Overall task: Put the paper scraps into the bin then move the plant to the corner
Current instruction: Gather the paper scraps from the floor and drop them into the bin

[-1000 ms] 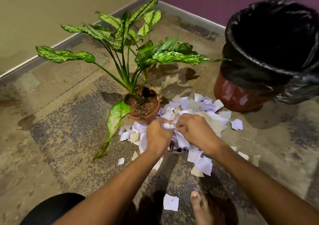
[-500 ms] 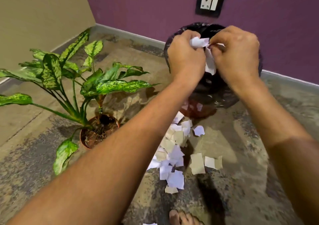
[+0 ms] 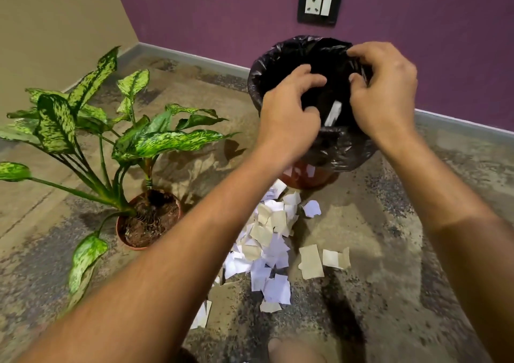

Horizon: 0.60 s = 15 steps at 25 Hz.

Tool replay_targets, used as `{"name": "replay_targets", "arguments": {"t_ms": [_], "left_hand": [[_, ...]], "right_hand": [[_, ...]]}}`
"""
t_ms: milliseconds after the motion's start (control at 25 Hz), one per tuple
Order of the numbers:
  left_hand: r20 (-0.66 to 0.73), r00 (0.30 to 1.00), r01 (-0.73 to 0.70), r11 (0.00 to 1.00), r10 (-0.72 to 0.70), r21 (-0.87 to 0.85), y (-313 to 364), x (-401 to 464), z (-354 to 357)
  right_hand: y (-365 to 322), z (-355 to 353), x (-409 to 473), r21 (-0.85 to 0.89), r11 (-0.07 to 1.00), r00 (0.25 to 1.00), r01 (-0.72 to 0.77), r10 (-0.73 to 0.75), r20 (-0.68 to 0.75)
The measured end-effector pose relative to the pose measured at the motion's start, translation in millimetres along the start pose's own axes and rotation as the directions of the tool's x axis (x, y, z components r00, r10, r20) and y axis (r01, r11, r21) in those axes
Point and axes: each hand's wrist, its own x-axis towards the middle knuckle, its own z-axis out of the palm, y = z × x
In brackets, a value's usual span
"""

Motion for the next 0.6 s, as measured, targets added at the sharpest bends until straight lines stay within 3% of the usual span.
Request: {"name": "replay_targets", "arguments": {"t_ms": [200, 280, 400, 440, 520, 560, 600], "left_hand": [[0.013, 0.984, -0.18, 0.978, 0.18, 0.104, -39.8, -93.5, 4.5], [0.168, 0.956, -0.277, 0.922, 0.239, 0.271, -67.9, -132.0, -2.8], [0.512, 0.834, -0.456, 0.778, 0.205, 0.432, -116.9, -176.7, -26.2], [0.614, 0.785, -0.44, 0.768, 0.077, 0.466, -129.4, -188.6, -35.6], [0.716, 0.672, -0.385, 0.737, -0.189, 0.556, -156.2, -209.8, -58.6], [0.74, 0.636, -0.397, 0.729, -0.219, 0.557, -176.6, -224.0, -68.9], [0.767, 0.579, -0.466, 0.66, -0.277, 0.589, -193.3, -233.5, -78.9]], "right_hand": [[-23.1, 16.8, -63.4, 0.212, 0.952, 0.975, 0.222, -0.221, -0.026], [-31.9, 38.5, -117.3, 0.233, 0.934, 0.955, 0.272, -0.291, 0.053], [-32.5, 68.5, -194.3, 0.185, 0.915, 0.872, 0.359, -0.4, 0.284], [-29.1, 76.0, -215.0, 0.177, 0.886, 0.806, 0.429, -0.464, 0.367], [-22.7, 87.5, -251.7, 0.215, 0.783, 0.597, 0.584, -0.594, 0.54], [-21.5, 91.2, -267.3, 0.231, 0.731, 0.466, 0.642, -0.611, 0.64], [-21.2, 94.6, -280.9, 0.242, 0.689, 0.342, 0.683, -0.594, 0.728]]}}
